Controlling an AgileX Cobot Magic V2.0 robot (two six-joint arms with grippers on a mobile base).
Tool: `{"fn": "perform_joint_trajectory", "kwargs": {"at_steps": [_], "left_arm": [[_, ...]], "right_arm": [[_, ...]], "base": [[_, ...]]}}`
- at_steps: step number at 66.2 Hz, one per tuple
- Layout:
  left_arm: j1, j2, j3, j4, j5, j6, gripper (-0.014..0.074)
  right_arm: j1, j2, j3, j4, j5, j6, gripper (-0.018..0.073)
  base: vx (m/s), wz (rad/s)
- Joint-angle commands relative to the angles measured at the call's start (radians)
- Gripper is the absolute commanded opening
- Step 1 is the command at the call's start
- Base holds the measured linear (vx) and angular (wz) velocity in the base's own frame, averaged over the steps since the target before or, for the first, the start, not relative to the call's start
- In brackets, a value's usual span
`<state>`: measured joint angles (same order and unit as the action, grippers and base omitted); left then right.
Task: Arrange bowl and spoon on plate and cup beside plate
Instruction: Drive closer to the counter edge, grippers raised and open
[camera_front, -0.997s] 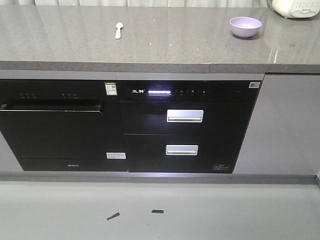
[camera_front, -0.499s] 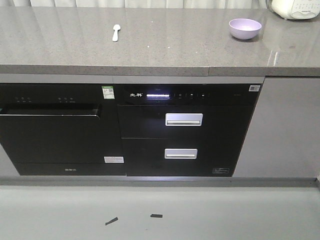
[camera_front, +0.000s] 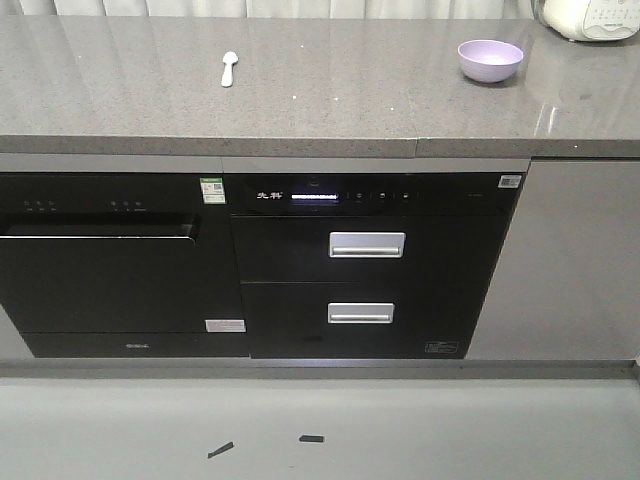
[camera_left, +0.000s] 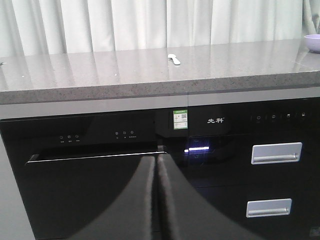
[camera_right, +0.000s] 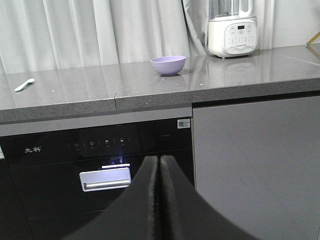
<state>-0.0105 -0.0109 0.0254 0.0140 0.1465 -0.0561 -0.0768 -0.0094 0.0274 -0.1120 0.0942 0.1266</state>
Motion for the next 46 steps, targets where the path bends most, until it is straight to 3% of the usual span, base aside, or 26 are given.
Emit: {"fn": "perform_joint_trajectory", "kwargs": {"at_steps": [1,46], "left_arm": [[0.000,-0.017,0.030,0.000,-0.078,-0.011,-0.0006],[0.000,-0.017,0.030,0.000,-0.078,-0.011,-0.0006]], "right_arm": [[-0.007,-0.011,0.016,-0.005,-0.078,-0.004,-0.0005],[-0.007,-0.011,0.016,-0.005,-0.078,-0.004,-0.0005]], "base": [[0.04,-0.01],[0.05,0.00]]}}
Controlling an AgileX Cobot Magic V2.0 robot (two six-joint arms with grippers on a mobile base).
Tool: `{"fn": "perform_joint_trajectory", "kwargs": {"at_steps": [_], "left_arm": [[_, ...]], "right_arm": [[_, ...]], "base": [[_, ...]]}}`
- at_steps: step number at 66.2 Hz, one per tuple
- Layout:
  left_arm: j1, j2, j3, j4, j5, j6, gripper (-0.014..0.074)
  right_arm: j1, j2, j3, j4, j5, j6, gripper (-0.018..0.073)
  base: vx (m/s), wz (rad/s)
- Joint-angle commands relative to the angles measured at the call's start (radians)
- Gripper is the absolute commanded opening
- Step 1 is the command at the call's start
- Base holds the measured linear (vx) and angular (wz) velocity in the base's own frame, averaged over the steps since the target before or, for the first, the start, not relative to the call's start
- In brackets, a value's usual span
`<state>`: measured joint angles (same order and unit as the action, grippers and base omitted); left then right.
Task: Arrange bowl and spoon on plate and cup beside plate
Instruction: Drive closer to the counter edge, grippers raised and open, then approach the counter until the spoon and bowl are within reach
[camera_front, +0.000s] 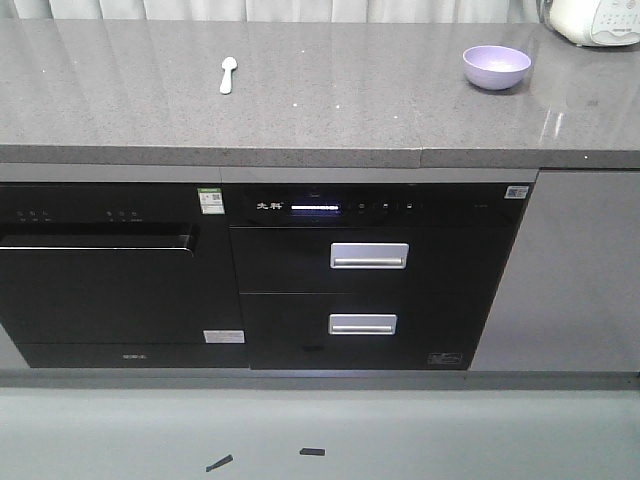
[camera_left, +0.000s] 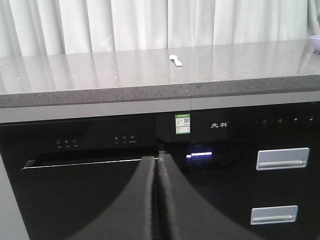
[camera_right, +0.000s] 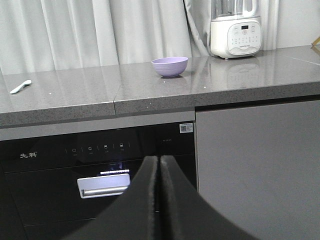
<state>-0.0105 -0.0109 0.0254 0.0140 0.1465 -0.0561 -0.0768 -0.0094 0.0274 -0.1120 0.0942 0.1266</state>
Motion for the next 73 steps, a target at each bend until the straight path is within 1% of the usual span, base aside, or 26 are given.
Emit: {"fn": "perform_joint_trajectory", "kwargs": {"at_steps": [1,73], "left_arm": [[0.000,-0.017,0.030,0.000,-0.078,-0.011,-0.0006],[0.000,-0.017,0.030,0.000,-0.078,-0.011,-0.0006]], "right_arm": [[-0.007,-0.011,0.016,-0.005,-0.078,-0.004,-0.0005],[-0.007,-0.011,0.016,-0.005,-0.078,-0.004,-0.0005]], "base": [[0.05,0.00],[0.06,0.00]]}}
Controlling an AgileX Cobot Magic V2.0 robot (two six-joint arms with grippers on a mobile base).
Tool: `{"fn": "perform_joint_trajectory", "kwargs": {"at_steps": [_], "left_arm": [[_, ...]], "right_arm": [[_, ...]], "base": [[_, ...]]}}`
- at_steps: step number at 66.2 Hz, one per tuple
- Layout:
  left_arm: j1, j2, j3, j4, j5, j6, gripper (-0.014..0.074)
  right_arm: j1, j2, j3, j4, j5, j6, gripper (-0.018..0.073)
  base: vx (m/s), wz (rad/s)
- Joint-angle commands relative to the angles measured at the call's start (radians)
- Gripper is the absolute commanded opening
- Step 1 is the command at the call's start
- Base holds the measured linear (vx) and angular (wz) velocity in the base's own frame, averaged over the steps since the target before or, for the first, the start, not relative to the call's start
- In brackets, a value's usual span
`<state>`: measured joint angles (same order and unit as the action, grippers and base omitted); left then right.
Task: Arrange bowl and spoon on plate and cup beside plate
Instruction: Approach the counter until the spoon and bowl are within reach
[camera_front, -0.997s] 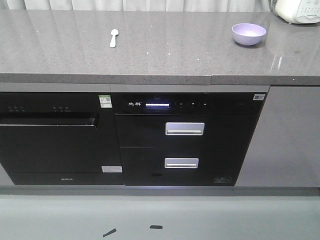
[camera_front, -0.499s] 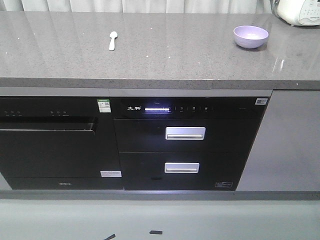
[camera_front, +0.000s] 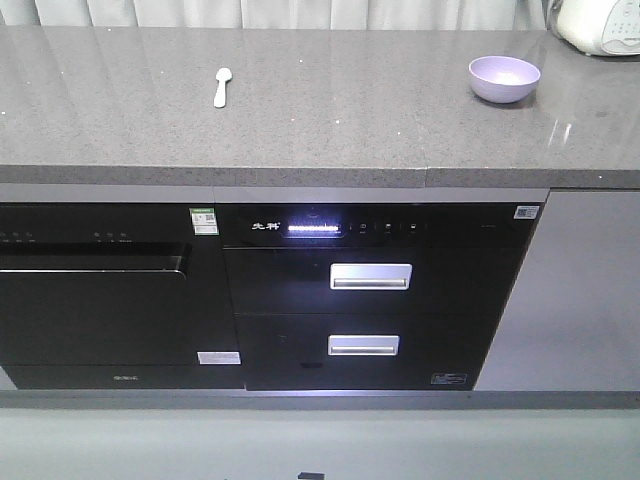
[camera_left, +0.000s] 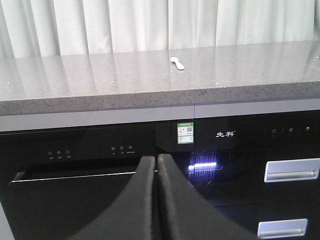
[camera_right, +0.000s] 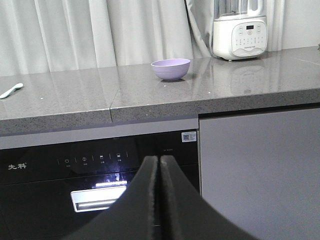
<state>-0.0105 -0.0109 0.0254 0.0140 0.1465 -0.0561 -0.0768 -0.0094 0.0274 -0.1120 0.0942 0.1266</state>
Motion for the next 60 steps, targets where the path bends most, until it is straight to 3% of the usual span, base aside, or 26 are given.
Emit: {"fn": "perform_joint_trajectory", "kwargs": {"at_steps": [1,60], "left_arm": [[0.000,-0.017,0.030,0.000,-0.078,-0.011,-0.0006],[0.000,-0.017,0.030,0.000,-0.078,-0.011,-0.0006]], "right_arm": [[-0.007,-0.011,0.016,-0.005,-0.078,-0.004,-0.0005],[-0.007,-0.011,0.016,-0.005,-0.078,-0.004,-0.0005]], "base": [[0.06,-0.01],[0.05,0.00]]}}
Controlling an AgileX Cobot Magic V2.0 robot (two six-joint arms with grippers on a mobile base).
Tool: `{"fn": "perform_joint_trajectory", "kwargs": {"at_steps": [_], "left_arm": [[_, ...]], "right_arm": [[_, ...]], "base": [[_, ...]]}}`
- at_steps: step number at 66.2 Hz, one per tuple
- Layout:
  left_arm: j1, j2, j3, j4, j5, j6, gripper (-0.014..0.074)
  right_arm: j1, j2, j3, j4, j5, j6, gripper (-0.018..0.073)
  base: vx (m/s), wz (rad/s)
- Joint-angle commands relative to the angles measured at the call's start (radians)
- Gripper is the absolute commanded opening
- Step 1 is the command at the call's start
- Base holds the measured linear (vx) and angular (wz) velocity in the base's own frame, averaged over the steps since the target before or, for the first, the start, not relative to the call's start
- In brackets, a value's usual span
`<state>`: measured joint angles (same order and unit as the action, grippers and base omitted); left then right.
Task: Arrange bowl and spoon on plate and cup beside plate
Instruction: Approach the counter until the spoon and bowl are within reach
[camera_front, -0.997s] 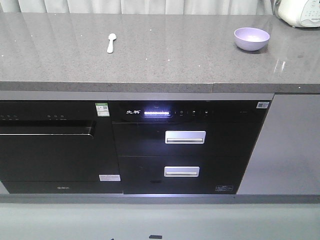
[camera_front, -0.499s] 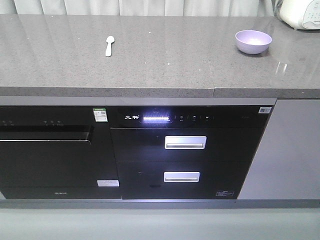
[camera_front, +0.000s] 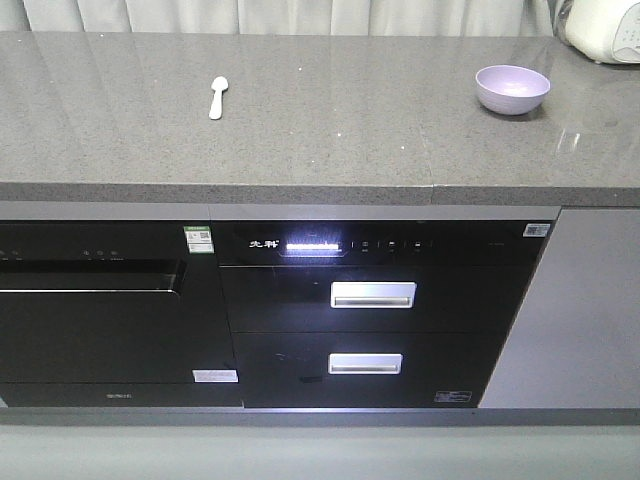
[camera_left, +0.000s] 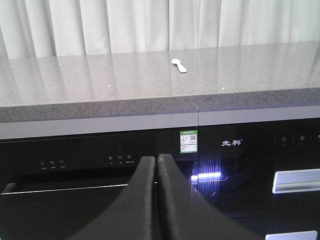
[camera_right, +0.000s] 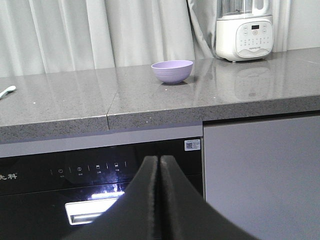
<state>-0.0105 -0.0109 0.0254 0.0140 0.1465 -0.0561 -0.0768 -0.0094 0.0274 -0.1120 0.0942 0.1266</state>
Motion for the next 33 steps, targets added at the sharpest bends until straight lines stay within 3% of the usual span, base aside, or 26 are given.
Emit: {"fn": "perform_joint_trajectory", "kwargs": {"at_steps": [1,33], "left_arm": [[0.000,-0.017,0.030,0.000,-0.078,-0.011,-0.0006],[0.000,-0.017,0.030,0.000,-0.078,-0.011,-0.0006]], "right_arm": [[-0.007,-0.011,0.016,-0.005,-0.078,-0.004,-0.0005],[-0.007,-0.011,0.016,-0.005,-0.078,-0.004,-0.0005]], "base": [[0.05,0.01],[0.05,0.01]]}}
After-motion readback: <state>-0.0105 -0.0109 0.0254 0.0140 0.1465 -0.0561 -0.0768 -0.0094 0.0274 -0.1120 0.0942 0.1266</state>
